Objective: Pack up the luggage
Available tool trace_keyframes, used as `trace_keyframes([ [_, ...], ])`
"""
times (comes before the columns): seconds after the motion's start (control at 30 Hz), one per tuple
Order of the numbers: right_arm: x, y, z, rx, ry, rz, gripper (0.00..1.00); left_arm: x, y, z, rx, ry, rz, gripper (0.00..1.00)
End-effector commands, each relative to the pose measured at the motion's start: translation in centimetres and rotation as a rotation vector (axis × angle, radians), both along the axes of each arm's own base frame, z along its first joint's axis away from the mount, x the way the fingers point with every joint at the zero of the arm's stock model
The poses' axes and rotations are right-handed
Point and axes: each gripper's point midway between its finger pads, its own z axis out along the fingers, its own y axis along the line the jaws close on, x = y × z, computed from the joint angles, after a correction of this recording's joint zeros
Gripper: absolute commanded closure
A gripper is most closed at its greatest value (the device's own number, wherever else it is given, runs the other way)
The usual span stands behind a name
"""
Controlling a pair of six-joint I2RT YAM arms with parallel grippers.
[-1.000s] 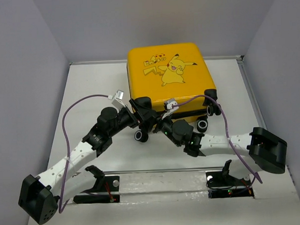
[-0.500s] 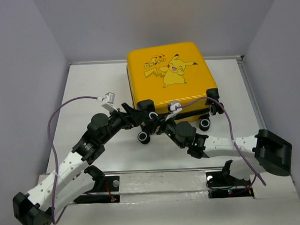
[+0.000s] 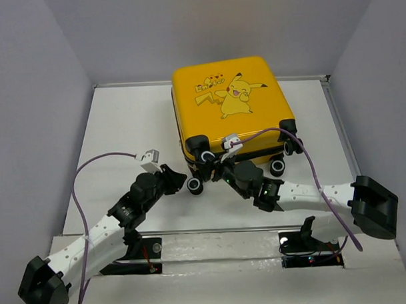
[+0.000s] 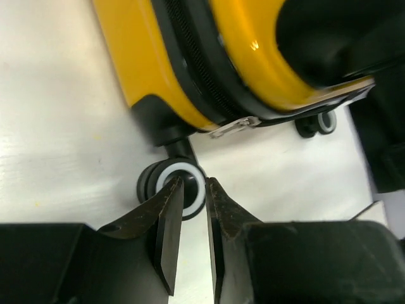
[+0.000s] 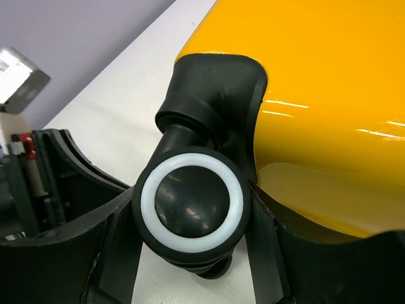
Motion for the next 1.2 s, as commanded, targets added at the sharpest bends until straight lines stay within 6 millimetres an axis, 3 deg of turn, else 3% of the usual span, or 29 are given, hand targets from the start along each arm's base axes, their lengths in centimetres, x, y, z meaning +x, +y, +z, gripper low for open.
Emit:
trace_keyframes([
  [0.0,1.6,-0.3,5.5,0.125,-0.078,-0.067,0.93,2.2,-1.0,3.3,-0.005,-0.182,0.012,0.68],
  [0.2,1.5,-0.1,5.5,0.127,-0.073,-0.058,0.93,3.3,-2.2,3.8,0.039,-0.290,-0.023,0.47],
  [0.6,1.4,0.5,5.4,0.129,-0.065,-0.037,0.93,4.1,-4.4,3.7,0.067,-0.324,-0.107,0.46],
  [0.8,1.3,0.9,5.2,0.131,-0.059,-0.020,0.93,4.2,-5.1,3.8,0.059,-0.335,-0.130,0.53],
  [1.17,1.0,1.0,4.9,0.141,-0.053,-0.007,0.93,4.6,-5.8,3.8,0.065,-0.350,-0.146,0.81],
])
